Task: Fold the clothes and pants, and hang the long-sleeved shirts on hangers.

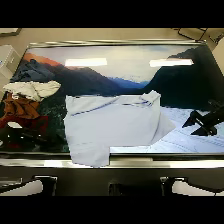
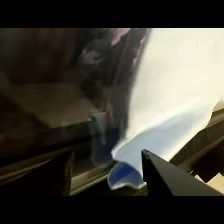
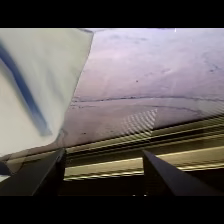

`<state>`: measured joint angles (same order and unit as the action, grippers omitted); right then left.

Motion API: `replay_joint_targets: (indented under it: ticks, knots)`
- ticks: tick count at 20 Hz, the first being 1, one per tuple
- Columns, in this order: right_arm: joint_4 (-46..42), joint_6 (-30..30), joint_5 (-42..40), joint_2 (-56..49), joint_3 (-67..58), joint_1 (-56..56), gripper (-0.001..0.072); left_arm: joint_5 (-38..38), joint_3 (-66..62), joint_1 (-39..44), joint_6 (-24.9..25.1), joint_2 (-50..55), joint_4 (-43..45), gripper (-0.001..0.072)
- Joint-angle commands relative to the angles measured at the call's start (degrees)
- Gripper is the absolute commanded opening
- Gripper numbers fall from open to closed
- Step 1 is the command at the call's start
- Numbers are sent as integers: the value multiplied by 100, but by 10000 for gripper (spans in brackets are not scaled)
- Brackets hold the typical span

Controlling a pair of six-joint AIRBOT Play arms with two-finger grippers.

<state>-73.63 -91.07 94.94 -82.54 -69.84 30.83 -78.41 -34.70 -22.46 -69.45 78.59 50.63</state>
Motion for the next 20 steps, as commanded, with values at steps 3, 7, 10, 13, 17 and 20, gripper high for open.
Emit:
replay_joint_targets:
  ticks: [3, 7, 10, 13, 17, 20]
  knots:
    - [35, 103, 87, 15, 153, 63, 540, 1117, 597, 761, 219, -2, -920, 422]
    - [35, 136, -63, 15, 153, 63, 540, 1510, 595, 1097, 197, -2, -1237, 224]
    - [-13, 140, -295, 15, 153, 63, 538, 1453, 581, 1113, 302, -11, -1228, 25]
    - [-83, 256, -662, 7, 155, 63, 538, 1397, 568, 1110, 350, -116, -1226, 25]
    - [173, 365, -868, -442, 155, 63, 538, 1303, 570, 1113, 348, -378, -1228, 25]
    - [780, 501, -1010, -975, 155, 63, 538, 1176, 570, 1113, 350, -592, -1226, 25]
